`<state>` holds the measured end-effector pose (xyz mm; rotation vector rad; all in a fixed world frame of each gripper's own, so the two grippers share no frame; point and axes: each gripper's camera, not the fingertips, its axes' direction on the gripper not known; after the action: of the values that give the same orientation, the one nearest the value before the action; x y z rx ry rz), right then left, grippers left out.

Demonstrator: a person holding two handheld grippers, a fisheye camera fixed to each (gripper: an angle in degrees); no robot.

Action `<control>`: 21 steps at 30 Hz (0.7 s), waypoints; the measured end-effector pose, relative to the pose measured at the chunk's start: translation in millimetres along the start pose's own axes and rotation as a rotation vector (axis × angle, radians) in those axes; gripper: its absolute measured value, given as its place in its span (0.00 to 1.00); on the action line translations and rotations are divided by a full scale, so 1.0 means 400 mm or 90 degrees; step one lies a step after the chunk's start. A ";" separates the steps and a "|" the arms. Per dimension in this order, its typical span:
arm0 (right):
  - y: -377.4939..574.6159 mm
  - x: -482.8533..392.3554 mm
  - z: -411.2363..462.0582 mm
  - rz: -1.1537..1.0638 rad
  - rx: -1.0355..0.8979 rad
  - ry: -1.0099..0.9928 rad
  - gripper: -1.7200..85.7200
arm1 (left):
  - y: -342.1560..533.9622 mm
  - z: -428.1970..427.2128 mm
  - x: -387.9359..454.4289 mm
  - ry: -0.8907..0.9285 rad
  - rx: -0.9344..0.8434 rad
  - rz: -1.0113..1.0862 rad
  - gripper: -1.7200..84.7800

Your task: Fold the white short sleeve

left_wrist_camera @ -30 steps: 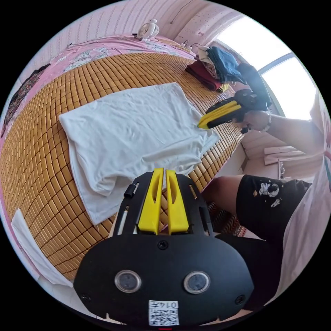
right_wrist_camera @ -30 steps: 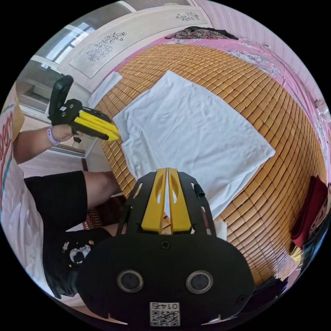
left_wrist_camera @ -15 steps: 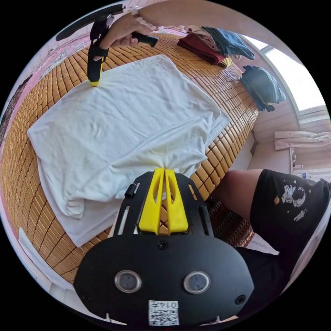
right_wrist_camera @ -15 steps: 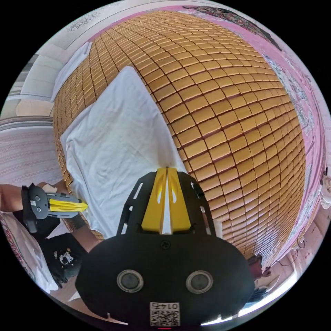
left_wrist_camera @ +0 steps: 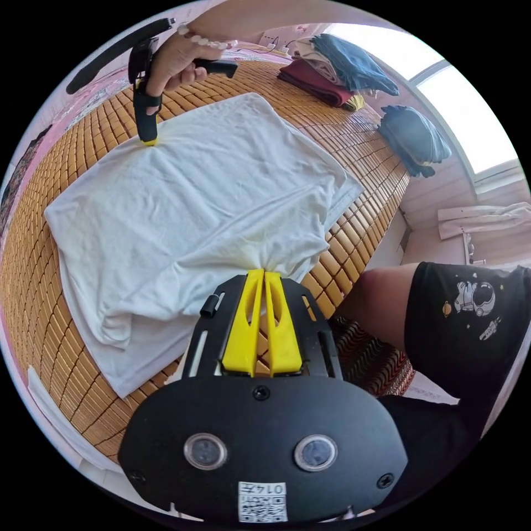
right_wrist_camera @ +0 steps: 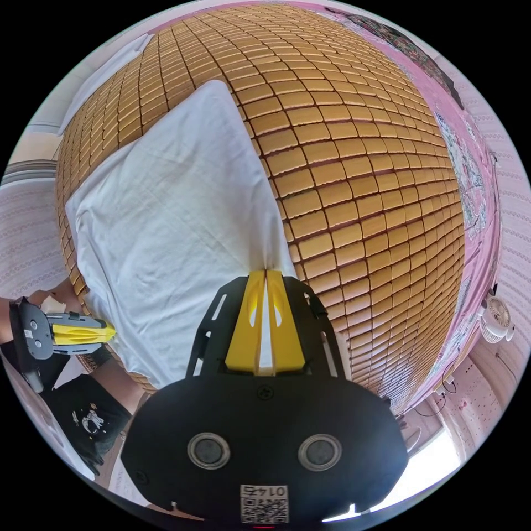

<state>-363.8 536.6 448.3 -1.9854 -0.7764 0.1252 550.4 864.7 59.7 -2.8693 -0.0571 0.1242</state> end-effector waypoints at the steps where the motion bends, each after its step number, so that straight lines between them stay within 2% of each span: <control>1: -0.004 -0.003 -0.003 0.003 -0.002 -0.001 0.01 | 0.003 -0.002 0.011 -0.009 0.003 0.007 0.01; 5: -0.023 -0.022 -0.015 0.010 -0.010 -0.007 0.01 | 0.018 -0.011 0.069 -0.044 0.008 0.018 0.01; 15: 0.034 -0.071 -0.011 0.056 0.029 -0.024 0.01 | 0.068 -0.038 0.145 -0.027 0.030 0.012 0.01; 21: 0.095 -0.130 0.012 0.058 0.031 0.014 0.01 | 0.104 -0.058 0.201 -0.035 0.046 0.009 0.01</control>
<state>-389.1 498.0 402.8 -1.9726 -0.6630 0.1749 633.5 822.5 64.4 -2.7945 -0.0428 0.2036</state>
